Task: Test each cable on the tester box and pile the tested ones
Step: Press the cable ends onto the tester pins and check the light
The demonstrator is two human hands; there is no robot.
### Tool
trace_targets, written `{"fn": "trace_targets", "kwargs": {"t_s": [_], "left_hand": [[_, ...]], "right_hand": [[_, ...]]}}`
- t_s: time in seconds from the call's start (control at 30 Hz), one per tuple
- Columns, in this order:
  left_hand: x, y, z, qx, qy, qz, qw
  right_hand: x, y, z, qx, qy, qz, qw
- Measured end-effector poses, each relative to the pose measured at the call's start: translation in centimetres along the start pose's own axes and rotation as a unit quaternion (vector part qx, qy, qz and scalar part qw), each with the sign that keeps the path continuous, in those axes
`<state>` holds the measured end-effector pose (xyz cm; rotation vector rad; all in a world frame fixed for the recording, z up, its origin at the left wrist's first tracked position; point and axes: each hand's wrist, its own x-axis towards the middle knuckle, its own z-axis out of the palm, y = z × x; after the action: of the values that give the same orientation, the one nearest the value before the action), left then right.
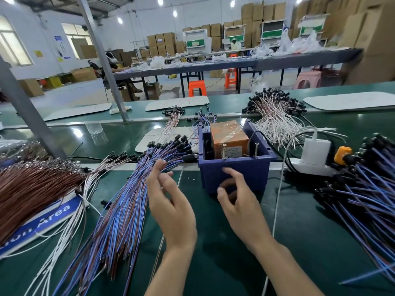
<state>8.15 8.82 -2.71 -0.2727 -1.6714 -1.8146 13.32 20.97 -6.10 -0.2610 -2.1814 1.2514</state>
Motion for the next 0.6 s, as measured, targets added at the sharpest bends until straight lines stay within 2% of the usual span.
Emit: {"fn": "trace_targets", "kwargs": {"t_s": [0.1,0.23,0.37,0.43,0.5,0.6], "left_hand": [[-1.9,1.0,0.0,0.020,-0.089,0.093,0.991],[-4.2,1.1,0.2,0.090,-0.183,0.225,0.953],[-4.8,1.3,0.7,0.103,-0.245,0.314,0.911],[-5.1,1.2,0.8,0.081,-0.281,0.338,0.894],[-5.4,1.2,0.7,0.055,-0.296,0.327,0.896],[-5.3,1.8,0.9,0.003,-0.247,0.216,0.945]], "right_hand": [[-0.3,-0.8,-0.3,-0.011,0.102,-0.066,0.993],[-0.7,-1.6,-1.4,-0.065,0.227,-0.135,0.962],[-1.0,-2.0,-2.6,-0.179,0.239,-0.225,0.927],[-1.3,-1.9,-2.8,-0.163,0.211,-0.201,0.942],[-1.4,-1.9,-2.6,-0.122,0.192,-0.121,0.966],[-0.9,-1.3,-2.3,-0.117,0.236,-0.045,0.964]]}}
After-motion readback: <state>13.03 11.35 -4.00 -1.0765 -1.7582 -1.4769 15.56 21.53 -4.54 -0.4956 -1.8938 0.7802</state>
